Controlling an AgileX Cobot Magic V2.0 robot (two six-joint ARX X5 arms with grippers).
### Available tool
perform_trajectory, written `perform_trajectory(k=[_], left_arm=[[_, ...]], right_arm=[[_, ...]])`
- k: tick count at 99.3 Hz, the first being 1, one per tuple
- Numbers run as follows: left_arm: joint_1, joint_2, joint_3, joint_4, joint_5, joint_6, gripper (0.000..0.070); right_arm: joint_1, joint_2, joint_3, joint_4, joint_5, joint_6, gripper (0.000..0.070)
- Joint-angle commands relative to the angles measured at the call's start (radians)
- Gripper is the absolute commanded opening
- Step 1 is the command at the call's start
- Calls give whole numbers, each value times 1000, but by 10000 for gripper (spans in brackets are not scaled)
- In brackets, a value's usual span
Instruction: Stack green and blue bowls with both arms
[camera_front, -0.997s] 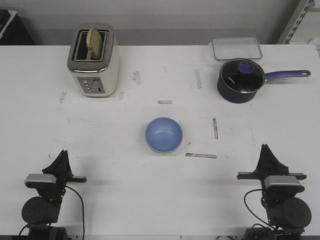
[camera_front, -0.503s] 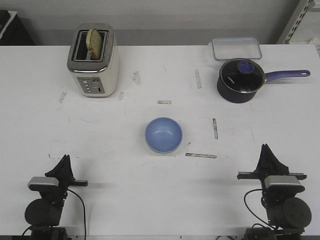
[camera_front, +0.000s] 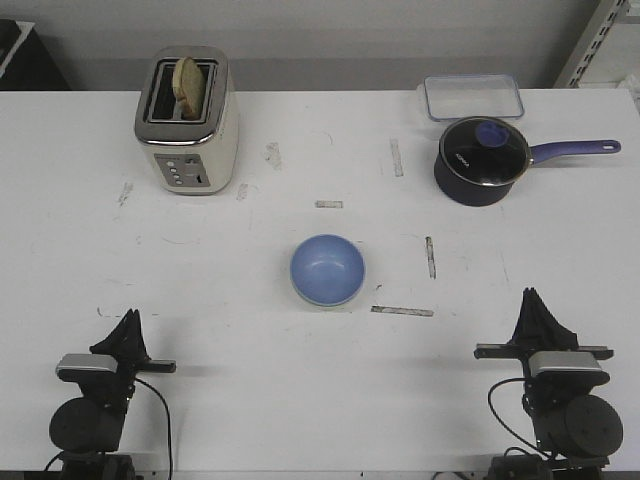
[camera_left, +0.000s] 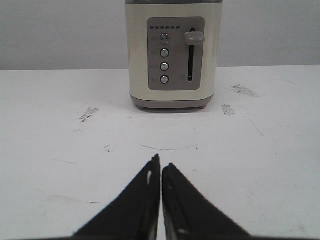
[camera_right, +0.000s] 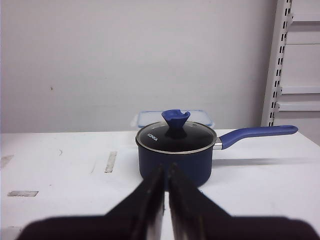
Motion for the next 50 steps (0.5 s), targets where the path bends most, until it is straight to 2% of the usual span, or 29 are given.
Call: perform_trajectory(k=[1, 36, 50], left_arm=[[1, -2, -21, 13, 0, 5, 1], [1, -2, -21, 13, 0, 5, 1], [1, -2, -21, 13, 0, 5, 1]], right_arm=[[1, 1, 5, 11, 0, -5, 5], [1, -1, 2, 4, 1, -8, 5], [1, -21, -64, 35, 0, -7, 5]])
